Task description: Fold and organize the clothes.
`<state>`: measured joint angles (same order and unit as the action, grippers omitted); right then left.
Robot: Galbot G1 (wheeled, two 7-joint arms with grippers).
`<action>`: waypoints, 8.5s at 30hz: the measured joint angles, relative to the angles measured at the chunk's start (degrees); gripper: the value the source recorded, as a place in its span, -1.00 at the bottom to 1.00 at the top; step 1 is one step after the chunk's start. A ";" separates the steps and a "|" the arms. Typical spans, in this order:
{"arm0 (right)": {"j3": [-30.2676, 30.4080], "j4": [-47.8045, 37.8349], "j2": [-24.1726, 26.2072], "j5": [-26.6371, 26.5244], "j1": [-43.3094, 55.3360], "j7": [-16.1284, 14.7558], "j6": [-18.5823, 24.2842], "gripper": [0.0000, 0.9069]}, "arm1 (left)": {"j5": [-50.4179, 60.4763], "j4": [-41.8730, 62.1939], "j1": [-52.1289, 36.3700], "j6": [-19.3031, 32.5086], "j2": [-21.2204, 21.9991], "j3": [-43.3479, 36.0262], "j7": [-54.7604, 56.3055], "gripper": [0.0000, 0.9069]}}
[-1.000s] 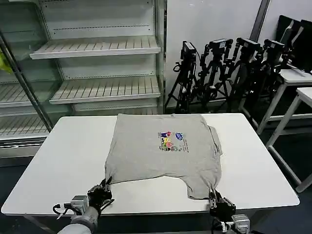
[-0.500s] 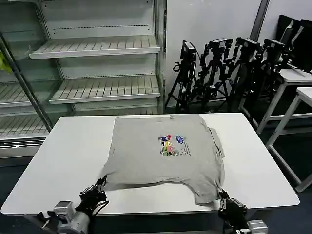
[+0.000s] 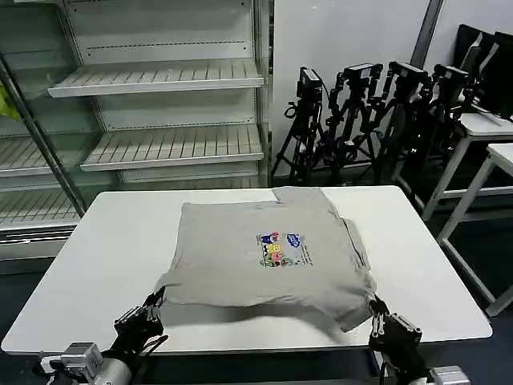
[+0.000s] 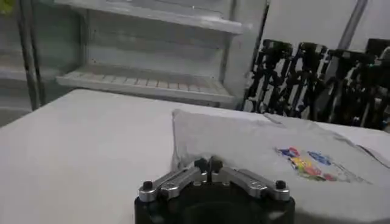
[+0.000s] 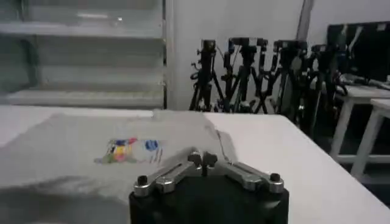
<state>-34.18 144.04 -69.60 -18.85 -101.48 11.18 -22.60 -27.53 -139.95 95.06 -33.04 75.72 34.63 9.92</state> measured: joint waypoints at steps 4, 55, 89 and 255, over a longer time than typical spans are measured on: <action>0.33 -2.32 0.83 -1.03 3.89 0.38 0.68 -1.00 | -0.79 1.57 -2.01 0.02 -0.98 -0.48 0.31 -0.98; 12.38 -32.39 3.20 -0.69 34.93 -0.21 -0.15 1.00 | -7.66 27.06 -27.20 0.34 -3.86 -5.79 3.00 1.00; 10.47 -35.82 2.59 -0.90 29.88 0.30 -0.36 -1.00 | -9.39 27.36 -21.13 1.64 -2.35 -5.26 2.67 -0.98; 24.77 -86.95 -7.61 -7.52 78.94 -3.95 -4.92 -1.00 | -15.11 45.76 -45.90 1.26 -10.80 -18.98 4.98 -0.98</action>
<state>-9.42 57.09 -77.21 -26.37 -22.54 7.23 -27.52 -42.64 -94.19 49.16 -31.78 64.92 15.65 14.90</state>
